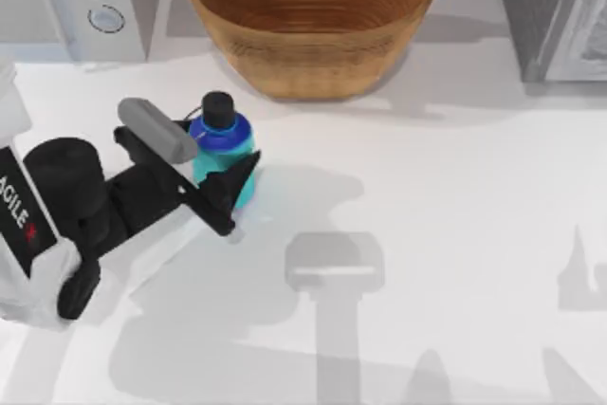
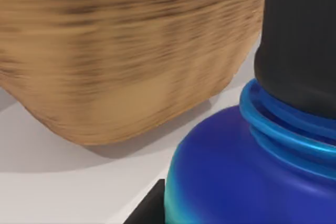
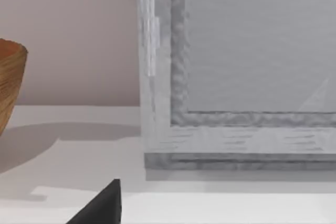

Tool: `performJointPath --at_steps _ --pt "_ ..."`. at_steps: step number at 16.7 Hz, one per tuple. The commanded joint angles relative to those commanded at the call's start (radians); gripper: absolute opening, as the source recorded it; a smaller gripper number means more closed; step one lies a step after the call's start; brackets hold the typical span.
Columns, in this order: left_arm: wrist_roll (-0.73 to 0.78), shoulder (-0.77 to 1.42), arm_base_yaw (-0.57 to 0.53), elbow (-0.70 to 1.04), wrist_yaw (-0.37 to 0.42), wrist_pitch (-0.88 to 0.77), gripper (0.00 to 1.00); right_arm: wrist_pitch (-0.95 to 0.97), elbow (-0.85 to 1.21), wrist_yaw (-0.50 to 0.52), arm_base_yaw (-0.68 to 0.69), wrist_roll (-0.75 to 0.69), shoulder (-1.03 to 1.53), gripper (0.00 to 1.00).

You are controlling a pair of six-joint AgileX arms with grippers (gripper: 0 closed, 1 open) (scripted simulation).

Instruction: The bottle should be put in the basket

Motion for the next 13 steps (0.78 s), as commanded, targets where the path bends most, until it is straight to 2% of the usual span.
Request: performJointPath --at_steps 3,10,13 --pt "0.014 -0.127 0.067 -0.071 0.064 -0.09 0.0 0.0 0.0 0.0 0.0 0.0 0.0 1.0" --pt "0.042 -0.635 0.23 -0.247 0.222 -0.335 0.0 0.0 0.0 0.0 0.0 0.0 0.0 1.0" --pt "0.06 -0.779 0.307 -0.325 0.294 -0.438 0.0 0.0 0.0 0.0 0.0 0.0 0.0 1.0"
